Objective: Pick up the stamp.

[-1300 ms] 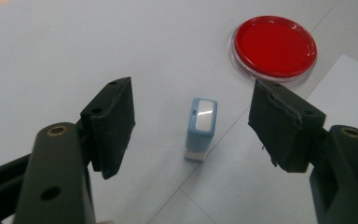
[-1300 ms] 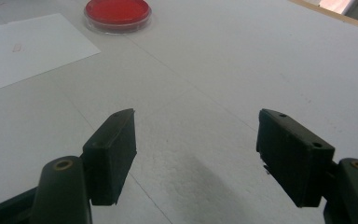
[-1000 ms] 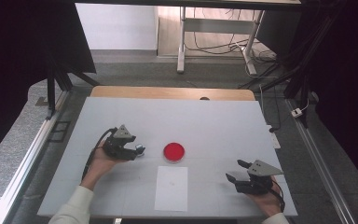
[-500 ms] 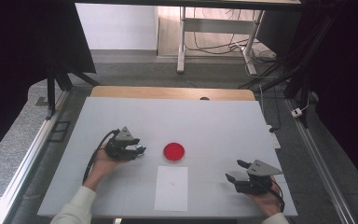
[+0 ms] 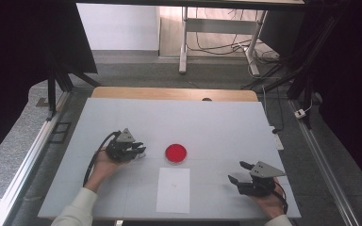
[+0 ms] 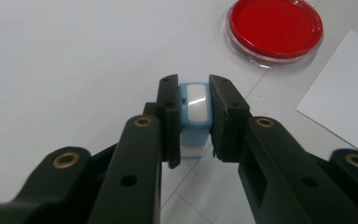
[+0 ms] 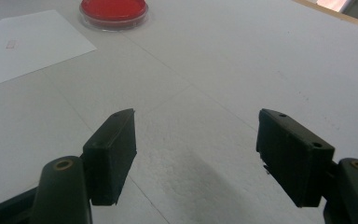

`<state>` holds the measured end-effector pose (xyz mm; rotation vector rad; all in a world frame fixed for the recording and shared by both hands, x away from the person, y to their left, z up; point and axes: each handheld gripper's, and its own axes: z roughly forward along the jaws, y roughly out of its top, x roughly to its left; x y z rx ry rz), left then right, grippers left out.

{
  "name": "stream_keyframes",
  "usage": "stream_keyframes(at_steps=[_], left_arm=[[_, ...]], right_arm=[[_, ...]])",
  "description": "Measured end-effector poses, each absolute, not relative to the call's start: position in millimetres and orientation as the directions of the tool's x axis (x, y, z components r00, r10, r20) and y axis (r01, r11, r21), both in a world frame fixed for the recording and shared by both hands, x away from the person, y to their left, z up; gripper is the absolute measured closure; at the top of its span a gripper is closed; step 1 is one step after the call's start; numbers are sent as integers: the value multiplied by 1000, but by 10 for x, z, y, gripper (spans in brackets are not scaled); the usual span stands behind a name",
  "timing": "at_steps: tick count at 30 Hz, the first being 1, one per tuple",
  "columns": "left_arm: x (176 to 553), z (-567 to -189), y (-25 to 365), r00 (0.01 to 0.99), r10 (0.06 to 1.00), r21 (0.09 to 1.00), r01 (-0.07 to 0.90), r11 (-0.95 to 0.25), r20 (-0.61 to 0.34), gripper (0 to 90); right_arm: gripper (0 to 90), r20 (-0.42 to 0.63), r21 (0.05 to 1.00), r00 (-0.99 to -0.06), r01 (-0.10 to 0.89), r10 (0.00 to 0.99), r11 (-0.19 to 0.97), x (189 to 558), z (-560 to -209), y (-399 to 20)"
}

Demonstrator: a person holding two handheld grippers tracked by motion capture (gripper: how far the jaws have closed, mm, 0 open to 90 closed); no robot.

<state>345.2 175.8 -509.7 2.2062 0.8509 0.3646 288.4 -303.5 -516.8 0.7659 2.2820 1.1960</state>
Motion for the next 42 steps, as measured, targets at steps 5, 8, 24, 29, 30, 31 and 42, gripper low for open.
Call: stream_keyframes(at_steps=[5, 8, 24, 29, 30, 31, 42], left_arm=[[3450, -5096, 1758, 742, 670, 722, 463, -515, 2, 749], [3447, -5093, 1758, 740, 673, 721, 464, -515, 4, 749], [3409, -4999, 1794, 734, 675, 771, 470, -431, -70, 750], [3385, -4951, 1792, 729, 682, 781, 464, -418, -68, 749], [3383, -4945, 1794, 727, 683, 783, 465, -413, -71, 749], [3380, -4938, 1796, 725, 684, 786, 465, -407, -75, 749], [3320, -4800, 1790, 727, 677, 820, 453, -351, -112, 749]], right_arm=[[281, -133, 840, -745, 265, 653, 474, 2881, -5165, -3036], [282, -136, 839, -743, 265, 656, 474, 2879, -5162, -3038], [284, -133, 844, -744, 262, 655, 468, 2876, -5165, -3033], [284, -136, 843, -743, 260, 655, 470, 2871, -5160, -3033], [284, -136, 843, -743, 260, 655, 470, 2870, -5160, -3033], [284, -136, 844, -743, 259, 655, 470, 2871, -5159, -3034], [282, -137, 843, -744, 260, 655, 471, 2870, -5161, -3032]])
